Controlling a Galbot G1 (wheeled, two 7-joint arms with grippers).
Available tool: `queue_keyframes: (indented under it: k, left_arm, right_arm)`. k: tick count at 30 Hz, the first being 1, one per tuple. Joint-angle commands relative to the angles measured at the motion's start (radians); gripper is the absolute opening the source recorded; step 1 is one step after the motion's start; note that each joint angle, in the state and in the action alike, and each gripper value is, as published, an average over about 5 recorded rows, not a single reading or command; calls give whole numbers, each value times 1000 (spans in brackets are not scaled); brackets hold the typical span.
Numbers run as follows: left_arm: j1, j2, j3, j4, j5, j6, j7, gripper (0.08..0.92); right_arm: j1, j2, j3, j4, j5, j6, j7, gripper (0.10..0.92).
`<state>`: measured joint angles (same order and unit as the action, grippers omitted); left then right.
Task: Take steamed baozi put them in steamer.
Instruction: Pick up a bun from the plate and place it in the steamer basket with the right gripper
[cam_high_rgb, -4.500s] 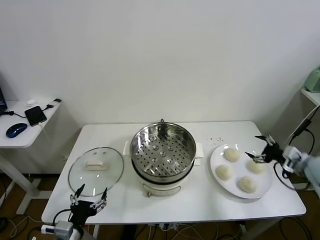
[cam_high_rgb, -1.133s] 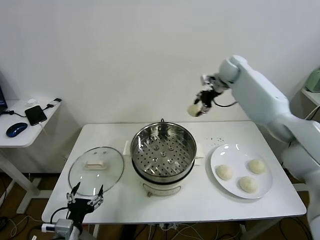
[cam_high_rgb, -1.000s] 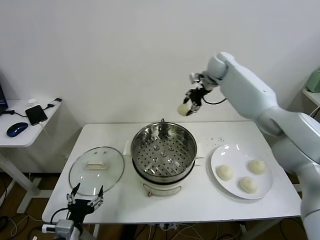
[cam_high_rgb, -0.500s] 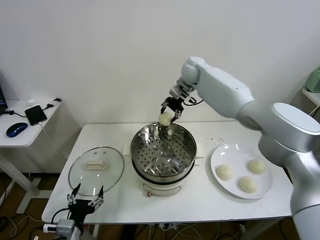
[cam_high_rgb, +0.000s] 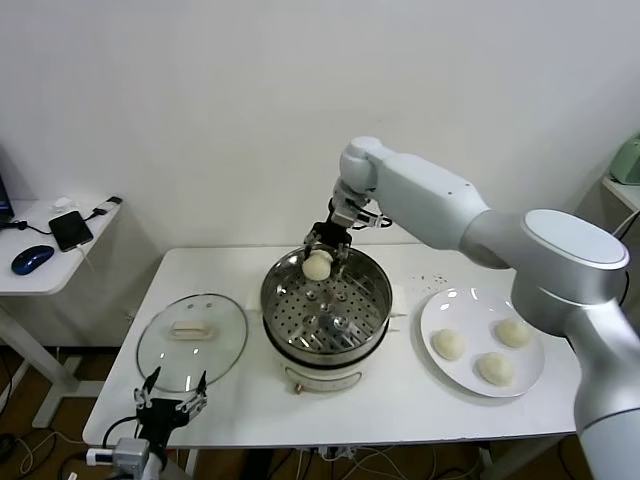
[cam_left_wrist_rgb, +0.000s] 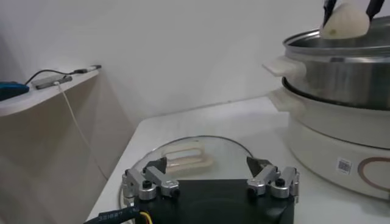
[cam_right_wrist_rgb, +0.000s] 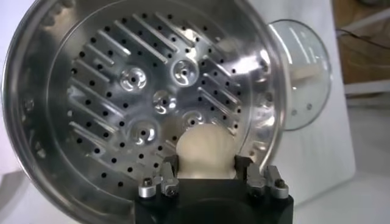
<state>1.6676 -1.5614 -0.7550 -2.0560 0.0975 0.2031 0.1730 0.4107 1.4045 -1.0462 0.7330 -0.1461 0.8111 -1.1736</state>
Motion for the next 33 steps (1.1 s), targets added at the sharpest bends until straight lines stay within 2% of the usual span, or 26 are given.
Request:
queue_keyframes:
  k: [1,15,20,24,29,33]
  left_arm:
    - [-1,-1,1,1,-1,0,0,823]
    - [-13,-3,5,15,-3,4,2,823]
    - [-14,-3,5,18,-3,4,2,823]
    - [-15,-4,6,18,-3,5,3,823]
    - [-12,-4,6,14,-2,6,4,823]
    - [-11,-3,5,10,-2,8,5,823]
  right_arm:
    - [-34,6,17,-5,-146,62,57,611]
    - [-63,16,20,-26,-195,62,114,616]
    - [-59,12,-3,-11,-135,30,87,715]
    - [-40,-16,-32,51,-39,-70,31,803]
    - [6,-93,-14,151,81,-228,-46,822]
    - [61,-220,19,280,230,-538,-82,823]
